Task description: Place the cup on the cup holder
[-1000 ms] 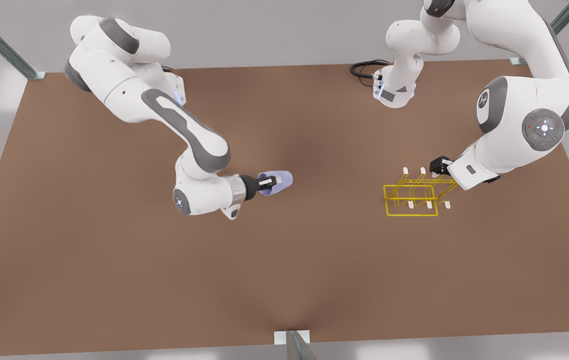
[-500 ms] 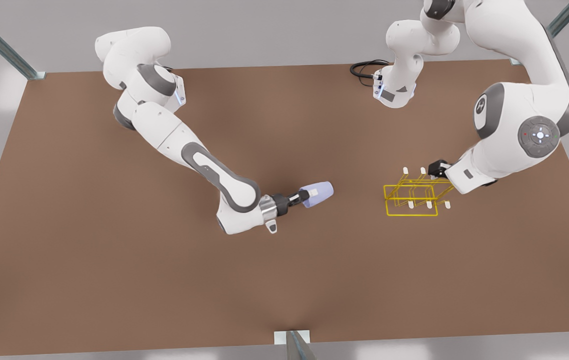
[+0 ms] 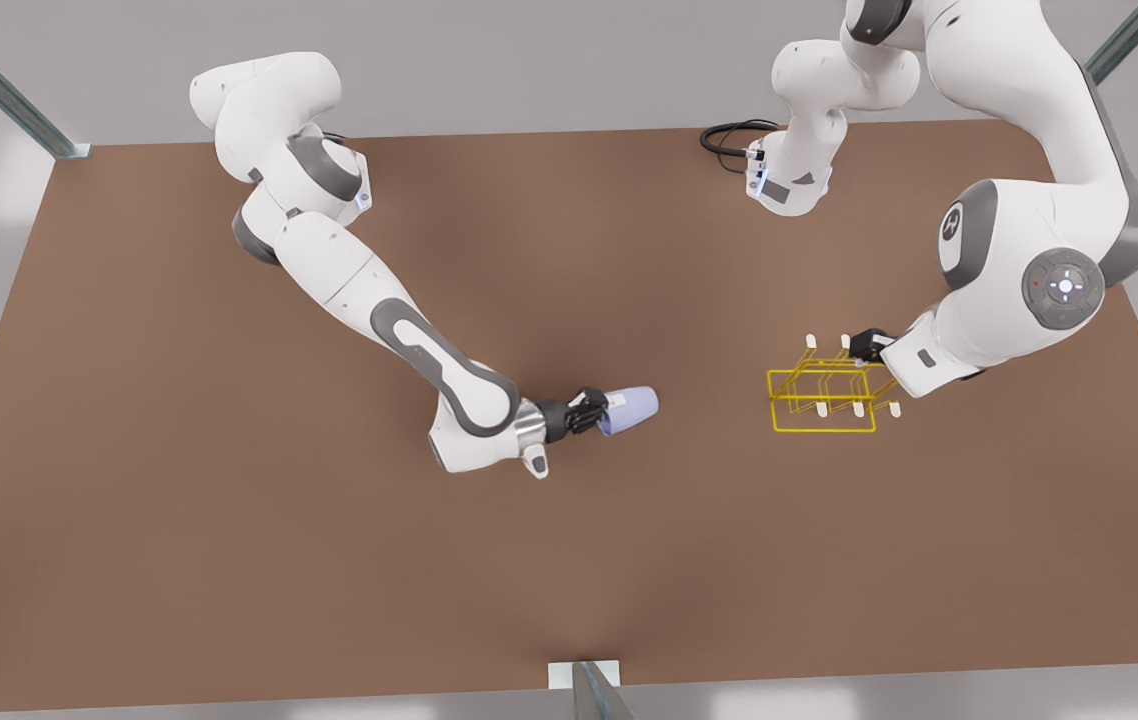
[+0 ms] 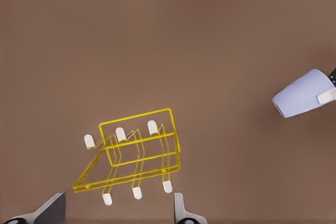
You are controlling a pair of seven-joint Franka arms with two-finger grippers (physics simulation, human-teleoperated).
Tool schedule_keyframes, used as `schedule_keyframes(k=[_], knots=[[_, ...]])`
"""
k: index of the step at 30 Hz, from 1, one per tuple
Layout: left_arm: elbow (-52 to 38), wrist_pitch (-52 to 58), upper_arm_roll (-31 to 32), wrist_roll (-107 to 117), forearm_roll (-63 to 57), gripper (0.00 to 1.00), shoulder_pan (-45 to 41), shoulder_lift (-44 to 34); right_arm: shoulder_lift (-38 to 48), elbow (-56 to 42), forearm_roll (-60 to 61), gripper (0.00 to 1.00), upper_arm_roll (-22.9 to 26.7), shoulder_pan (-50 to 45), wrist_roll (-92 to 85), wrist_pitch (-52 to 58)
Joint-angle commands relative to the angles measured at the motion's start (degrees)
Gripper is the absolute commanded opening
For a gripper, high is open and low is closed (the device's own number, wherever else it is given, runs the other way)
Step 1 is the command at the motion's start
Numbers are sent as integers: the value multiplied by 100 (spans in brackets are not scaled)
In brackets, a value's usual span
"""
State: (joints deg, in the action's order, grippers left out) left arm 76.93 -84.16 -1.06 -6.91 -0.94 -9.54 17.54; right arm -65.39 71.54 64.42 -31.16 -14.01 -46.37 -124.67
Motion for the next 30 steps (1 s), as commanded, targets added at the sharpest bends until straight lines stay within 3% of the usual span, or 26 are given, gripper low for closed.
schedule_keyframes(k=[1,2,3,10,13,14,15,17,20,23,25,26,28,30], knots=[[-3,-4,0,6,-3,100,-21,-5,8,1,-26,30,32,4,-1982,-22],[-3,-4,0,14,-3,100,-30,-5,8,-8,-35,47,40,4,-2025,-22],[-3,-48,0,14,-3,100,-39,4,8,1,-44,57,58,4,-2131,-13],[-20,-751,27,58,85,100,-1374,469,52,18,-342,82,137,223,-2105,101],[-20,-2060,71,-457,955,100,-1893,1067,149,141,-606,98,163,566,-2078,83],[-20,-2491,71,-1646,1684,100,-1893,1427,202,141,-747,100,163,707,-2078,101],[-20,-2781,71,-2085,1684,100,-1911,1638,281,150,-957,100,163,830,-2017,101],[-20,-3019,62,-2981,1527,100,-2139,2095,1315,571,-2167,100,172,1453,-1999,310],[-20,-3081,71,-3501,1509,100,-2192,2385,3339,467,-5096,100,93,2113,1734,1910],[76,-3467,62,-3528,1553,100,-2403,2482,4051,440,-6504,100,119,2052,4134,2798],[76,-3424,53,-3457,1517,100,-2570,2491,4455,571,-6503,100,3037,382,4583,3563],[199,-3467,53,-3466,1395,100,-2570,2482,5447,1862,-6697,100,3037,382,5031,3389],[199,-3485,62,-3799,938,100,-2561,2491,5598,1820,-6706,100,3046,478,5190,3467],[199,-3485,53,-3967,674,100,-2561,2631,4781,924,-6047,100,3055,1436,5103,3528]])
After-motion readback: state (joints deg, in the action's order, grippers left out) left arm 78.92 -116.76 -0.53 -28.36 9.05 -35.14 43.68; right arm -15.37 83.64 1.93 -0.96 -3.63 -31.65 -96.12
